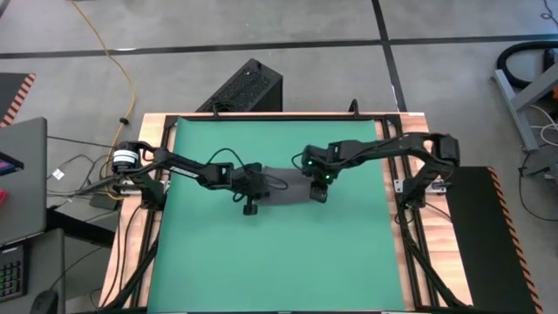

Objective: Roll towel
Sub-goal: Roll the gray towel

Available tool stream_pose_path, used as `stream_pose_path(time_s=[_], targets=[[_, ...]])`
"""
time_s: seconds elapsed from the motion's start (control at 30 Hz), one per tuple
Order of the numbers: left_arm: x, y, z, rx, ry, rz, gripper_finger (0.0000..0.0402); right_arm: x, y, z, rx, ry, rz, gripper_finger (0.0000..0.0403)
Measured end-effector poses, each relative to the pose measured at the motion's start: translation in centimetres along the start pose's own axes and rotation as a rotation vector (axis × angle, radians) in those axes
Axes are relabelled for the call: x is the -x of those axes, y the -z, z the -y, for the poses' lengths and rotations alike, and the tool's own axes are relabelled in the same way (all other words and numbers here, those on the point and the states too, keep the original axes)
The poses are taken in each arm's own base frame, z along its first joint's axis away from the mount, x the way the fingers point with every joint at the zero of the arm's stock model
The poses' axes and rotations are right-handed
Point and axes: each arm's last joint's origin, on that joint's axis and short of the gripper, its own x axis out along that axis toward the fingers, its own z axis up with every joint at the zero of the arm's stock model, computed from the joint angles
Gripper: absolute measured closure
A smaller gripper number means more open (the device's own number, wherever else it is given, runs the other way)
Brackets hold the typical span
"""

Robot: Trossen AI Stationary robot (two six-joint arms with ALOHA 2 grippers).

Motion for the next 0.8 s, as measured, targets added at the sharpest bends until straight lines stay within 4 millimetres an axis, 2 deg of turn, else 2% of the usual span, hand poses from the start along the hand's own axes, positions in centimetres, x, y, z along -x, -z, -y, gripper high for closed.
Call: stream_pose_path(time_s=[0.2, 0.3, 0.4, 0.6, 0.8], targets=[[0.0, 0.0, 0.0, 0.0, 0.005, -0.002, 0.0402, 2.2, 0.1, -0.4, 0.016, 0.039, 0.071, 0.0249], [0.0, 0.0, 0.0, 0.0, 0.006, -0.003, 0.0401, 3.1, -0.4, -1.5, 0.091, 0.05, 0.18, 0.0252], [0.0, 0.0, 0.0, 0.0, 0.006, -0.003, 0.0401, 3.6, -1.3, -2.6, 0.14, 0.07, 0.296, 0.0273], [0.0, 0.1, 0.0, 0.0, 0.007, -0.006, 0.0401, 1.2, -1.2, -3.2, 0.169, 0.071, 0.23, 0.0329], [0.0, 0.1, 0.0, 0.006, 0.01, -0.008, 0.0401, -1.9, -0.8, -3.1, 0.193, 0.081, 0.113, 0.0352]])
